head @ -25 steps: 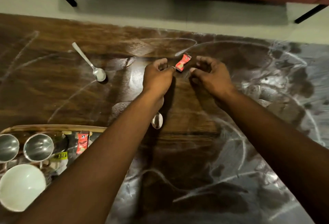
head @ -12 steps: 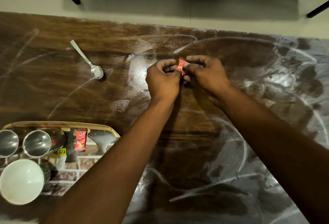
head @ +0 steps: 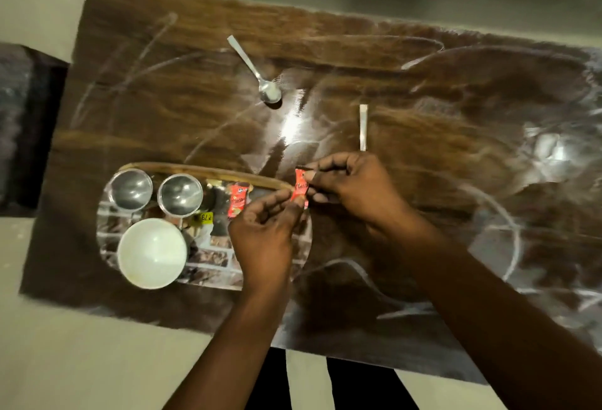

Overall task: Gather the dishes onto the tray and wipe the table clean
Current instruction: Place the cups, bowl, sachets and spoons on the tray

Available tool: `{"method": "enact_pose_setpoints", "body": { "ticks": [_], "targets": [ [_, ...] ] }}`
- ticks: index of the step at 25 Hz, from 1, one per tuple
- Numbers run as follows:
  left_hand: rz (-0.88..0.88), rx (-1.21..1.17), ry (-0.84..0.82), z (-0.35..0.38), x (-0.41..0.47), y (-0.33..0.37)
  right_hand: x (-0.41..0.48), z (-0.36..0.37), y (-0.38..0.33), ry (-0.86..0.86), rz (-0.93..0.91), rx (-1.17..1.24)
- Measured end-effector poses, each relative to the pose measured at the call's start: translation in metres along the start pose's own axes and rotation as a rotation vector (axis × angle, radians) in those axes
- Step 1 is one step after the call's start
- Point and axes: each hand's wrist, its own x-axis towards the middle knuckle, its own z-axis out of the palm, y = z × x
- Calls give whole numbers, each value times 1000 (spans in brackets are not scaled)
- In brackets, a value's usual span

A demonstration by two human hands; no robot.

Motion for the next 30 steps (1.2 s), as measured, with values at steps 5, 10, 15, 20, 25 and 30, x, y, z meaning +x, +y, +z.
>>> {"method": "enact_pose_setpoints", "body": {
  "ticks": [5, 10, 15, 20, 25, 30],
  "targets": [
    [-106, 2, 82, -46, 13, -26, 1, 44, 20, 30, -155, -387],
    [-140, -24, 139, -57, 19, -34, 6, 65, 27, 77, -263, -684],
    [-148, 2, 149, -56, 27, -38, 11, 72, 25, 159, -325, -817],
    [-135, 37, 155, -53, 31, -39, 14, 72, 29, 216, -321, -833],
    [-120, 36, 170, -53, 27, -40, 7, 68, 27, 194, -364, -746],
    [57, 176, 270, -45, 17, -27, -25, 36, 25, 265, -244, -363]
  ]
}}
